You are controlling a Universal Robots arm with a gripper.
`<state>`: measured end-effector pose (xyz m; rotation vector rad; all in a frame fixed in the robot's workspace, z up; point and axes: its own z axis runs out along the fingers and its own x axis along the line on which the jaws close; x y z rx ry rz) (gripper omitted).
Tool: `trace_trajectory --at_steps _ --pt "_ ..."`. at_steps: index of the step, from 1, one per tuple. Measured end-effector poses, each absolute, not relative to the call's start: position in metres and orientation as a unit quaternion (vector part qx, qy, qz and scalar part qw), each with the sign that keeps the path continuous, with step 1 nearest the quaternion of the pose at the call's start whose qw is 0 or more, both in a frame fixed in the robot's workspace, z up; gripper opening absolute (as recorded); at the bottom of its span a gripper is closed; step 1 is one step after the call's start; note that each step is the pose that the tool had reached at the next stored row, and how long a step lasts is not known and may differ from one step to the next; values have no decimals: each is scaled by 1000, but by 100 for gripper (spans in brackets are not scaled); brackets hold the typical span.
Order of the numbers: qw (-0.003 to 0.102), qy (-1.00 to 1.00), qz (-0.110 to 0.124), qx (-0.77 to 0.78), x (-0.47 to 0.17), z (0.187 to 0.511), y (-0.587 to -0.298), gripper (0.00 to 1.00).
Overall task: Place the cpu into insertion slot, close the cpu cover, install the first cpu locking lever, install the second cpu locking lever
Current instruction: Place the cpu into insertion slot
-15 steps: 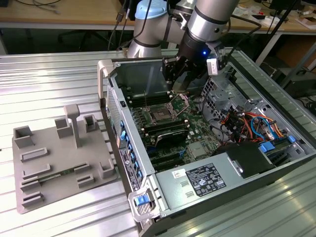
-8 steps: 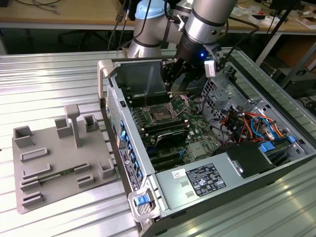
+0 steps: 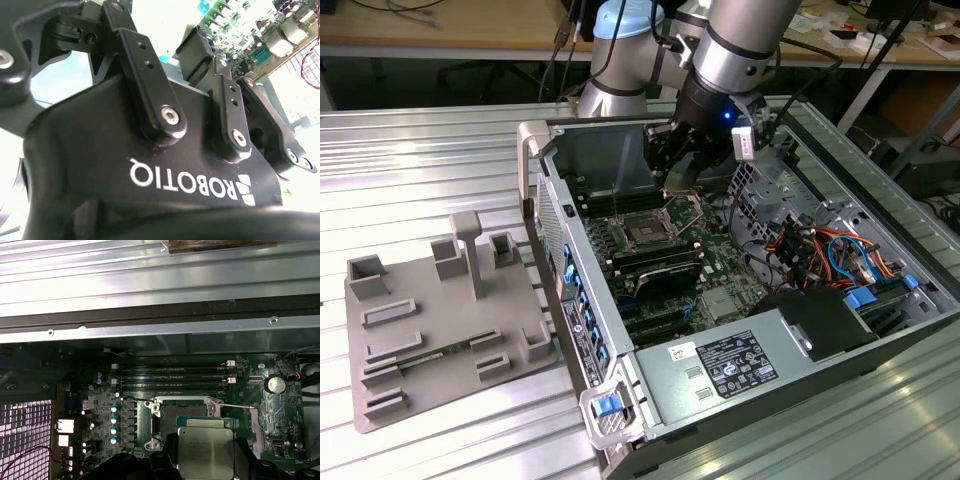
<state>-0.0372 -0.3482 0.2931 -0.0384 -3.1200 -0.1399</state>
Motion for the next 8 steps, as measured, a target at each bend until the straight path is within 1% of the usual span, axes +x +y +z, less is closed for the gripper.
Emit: trace_trajectory --at_steps 8 --pt "9 -999 -45 -12 -37 291 -348 55"
